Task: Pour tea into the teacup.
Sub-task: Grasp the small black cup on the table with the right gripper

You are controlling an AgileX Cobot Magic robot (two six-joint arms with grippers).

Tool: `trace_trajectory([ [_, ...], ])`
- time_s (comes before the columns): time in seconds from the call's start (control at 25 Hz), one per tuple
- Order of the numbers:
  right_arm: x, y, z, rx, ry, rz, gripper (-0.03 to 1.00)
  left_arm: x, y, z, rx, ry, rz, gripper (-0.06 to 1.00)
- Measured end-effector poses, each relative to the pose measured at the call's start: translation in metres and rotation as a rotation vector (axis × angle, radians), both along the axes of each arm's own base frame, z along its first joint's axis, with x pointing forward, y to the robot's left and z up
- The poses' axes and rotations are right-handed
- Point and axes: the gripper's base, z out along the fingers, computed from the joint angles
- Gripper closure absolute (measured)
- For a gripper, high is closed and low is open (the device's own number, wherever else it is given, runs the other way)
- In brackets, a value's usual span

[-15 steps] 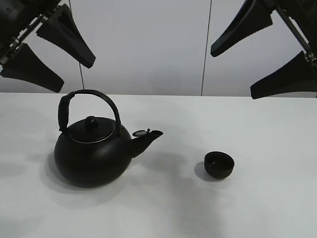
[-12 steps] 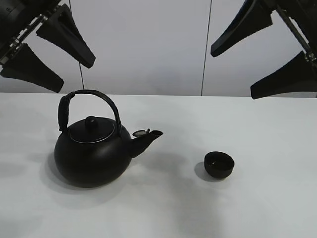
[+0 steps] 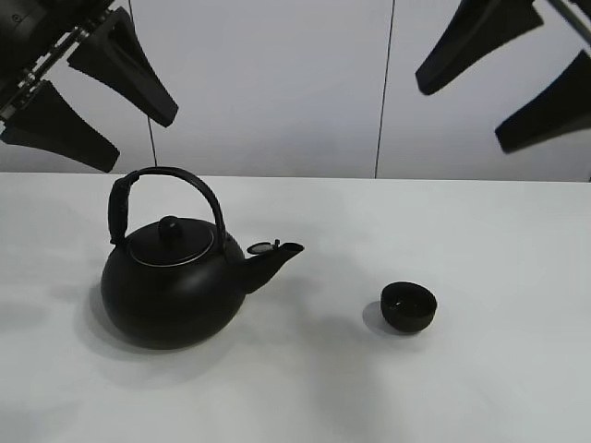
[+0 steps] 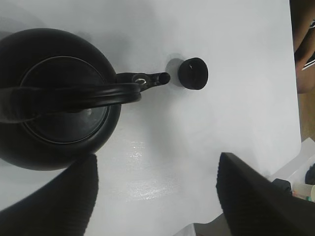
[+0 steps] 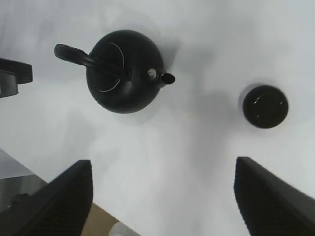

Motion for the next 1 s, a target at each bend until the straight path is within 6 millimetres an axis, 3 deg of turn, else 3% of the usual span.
trace_trajectory([
  [0.16, 0.006, -0.007, 0.033, -0.123, -0.067, 0.033, 0.42, 0.0, 0.0, 0.0, 0.0, 0.0, 0.0, 0.45],
  [0.24, 0.009, -0.009, 0.038, -0.174, -0.044, 0.05, 0.42, 0.0, 0.0, 0.0, 0.0, 0.0, 0.0, 0.45],
  [0.36, 0.015, 0.0, 0.031, -0.25, 0.008, 0.117, 0.42, 0.0, 0.0, 0.0, 0.0, 0.0, 0.0, 0.45],
  [0.52, 0.023, 0.032, 0.005, -0.405, 0.028, 0.249, 0.42, 0.0, 0.0, 0.0, 0.0, 0.0, 0.0, 0.45],
  [0.72, 0.039, 0.065, -0.041, -0.631, 0.049, 0.36, 0.42, 0.0, 0.0, 0.0, 0.0, 0.0, 0.0, 0.45],
  [1.0, 0.065, 0.084, -0.096, -0.675, 0.078, 0.39, 0.42, 0.0, 0.0, 0.0, 0.0, 0.0, 0.0, 0.45],
])
